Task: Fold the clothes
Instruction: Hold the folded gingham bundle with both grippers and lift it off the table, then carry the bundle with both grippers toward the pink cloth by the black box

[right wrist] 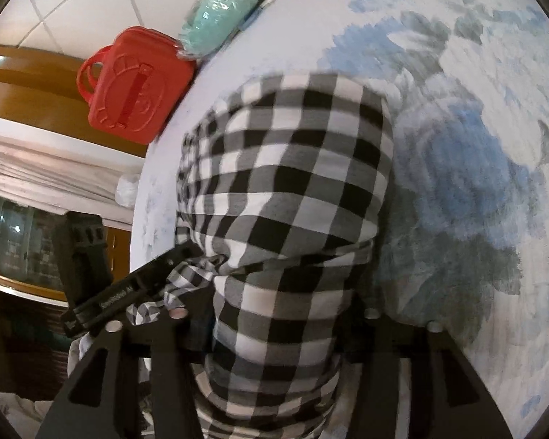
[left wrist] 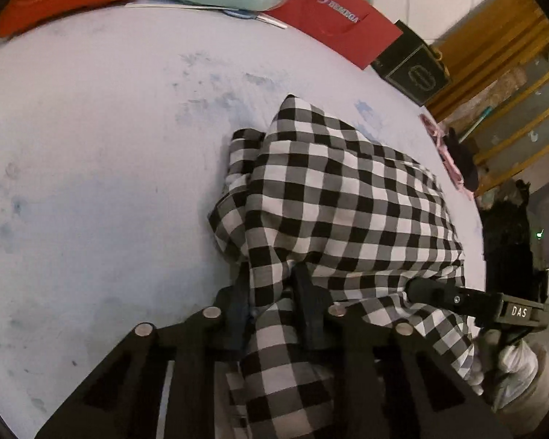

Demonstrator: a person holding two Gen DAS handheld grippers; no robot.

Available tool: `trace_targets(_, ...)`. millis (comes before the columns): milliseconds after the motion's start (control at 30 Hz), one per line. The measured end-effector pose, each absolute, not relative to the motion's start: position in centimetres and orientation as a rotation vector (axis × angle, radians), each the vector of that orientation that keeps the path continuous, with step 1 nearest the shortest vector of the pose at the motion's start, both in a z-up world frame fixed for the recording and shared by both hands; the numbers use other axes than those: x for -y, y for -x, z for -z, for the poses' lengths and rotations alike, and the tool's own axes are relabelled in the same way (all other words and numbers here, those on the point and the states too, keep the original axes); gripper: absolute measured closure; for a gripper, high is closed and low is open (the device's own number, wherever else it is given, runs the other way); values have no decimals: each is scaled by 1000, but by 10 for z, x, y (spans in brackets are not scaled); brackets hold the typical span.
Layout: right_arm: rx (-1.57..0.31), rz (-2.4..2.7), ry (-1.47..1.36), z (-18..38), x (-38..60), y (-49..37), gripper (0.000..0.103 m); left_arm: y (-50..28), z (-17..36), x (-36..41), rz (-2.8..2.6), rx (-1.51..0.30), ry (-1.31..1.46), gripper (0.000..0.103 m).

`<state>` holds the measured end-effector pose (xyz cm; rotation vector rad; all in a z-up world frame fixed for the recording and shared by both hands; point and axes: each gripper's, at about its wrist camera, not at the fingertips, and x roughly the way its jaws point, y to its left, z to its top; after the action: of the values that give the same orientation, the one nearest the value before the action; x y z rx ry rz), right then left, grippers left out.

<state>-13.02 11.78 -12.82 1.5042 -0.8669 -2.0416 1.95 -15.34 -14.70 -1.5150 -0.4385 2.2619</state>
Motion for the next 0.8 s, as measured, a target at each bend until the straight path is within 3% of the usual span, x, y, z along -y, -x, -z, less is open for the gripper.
trace_targets(167,829,2045,-1498,124,-113,132,57,-30,129,148,-2299,405,1451,95)
trace_targets(500,921,2120,-1317,71,-153,107,59,-34,70,108,-2303,299,1269,95)
trace_targets(800,900,2284,-1239,24,-233,95,59,-14,36,12,-2246,192,1181,95)
